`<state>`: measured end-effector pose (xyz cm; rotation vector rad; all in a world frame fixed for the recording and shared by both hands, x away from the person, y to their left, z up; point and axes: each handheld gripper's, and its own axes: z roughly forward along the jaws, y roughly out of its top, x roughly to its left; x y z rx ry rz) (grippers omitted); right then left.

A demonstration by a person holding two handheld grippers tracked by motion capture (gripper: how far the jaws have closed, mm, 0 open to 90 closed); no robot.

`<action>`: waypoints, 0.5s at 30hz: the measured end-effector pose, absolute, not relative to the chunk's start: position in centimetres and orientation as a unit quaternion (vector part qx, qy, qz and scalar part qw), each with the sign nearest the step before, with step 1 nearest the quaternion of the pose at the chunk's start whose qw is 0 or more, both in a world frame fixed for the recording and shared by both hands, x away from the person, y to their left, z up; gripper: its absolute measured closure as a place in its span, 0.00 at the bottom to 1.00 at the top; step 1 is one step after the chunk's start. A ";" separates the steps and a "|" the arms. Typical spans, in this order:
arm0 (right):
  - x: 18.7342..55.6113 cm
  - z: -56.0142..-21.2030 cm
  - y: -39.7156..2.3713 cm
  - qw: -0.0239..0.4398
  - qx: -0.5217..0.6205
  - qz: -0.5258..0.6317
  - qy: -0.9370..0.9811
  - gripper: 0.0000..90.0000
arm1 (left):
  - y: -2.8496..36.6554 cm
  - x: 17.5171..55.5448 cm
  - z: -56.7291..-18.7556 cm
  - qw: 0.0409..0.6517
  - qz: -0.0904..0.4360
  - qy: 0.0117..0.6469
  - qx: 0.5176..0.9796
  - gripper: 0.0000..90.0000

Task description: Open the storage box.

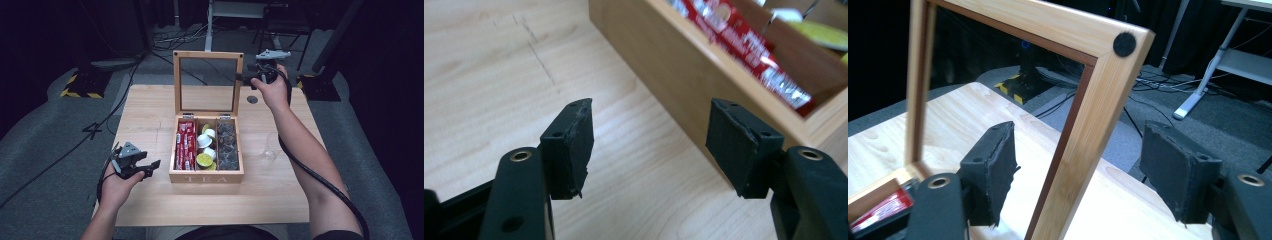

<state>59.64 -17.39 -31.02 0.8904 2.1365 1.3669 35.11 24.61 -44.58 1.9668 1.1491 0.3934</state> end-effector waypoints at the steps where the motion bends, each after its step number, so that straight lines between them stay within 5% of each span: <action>1: 59.2 -30.7 -17.6 0.223 0.322 0.496 0.775 0.35 | 24.6 35.2 -44.5 0.409 0.158 0.454 0.775 0.40; 15: 51.1 -28.9 -18.6 0.163 0.256 0.498 0.813 0.42 | 23.8 35.6 -45.1 0.400 0.153 0.452 0.783 0.40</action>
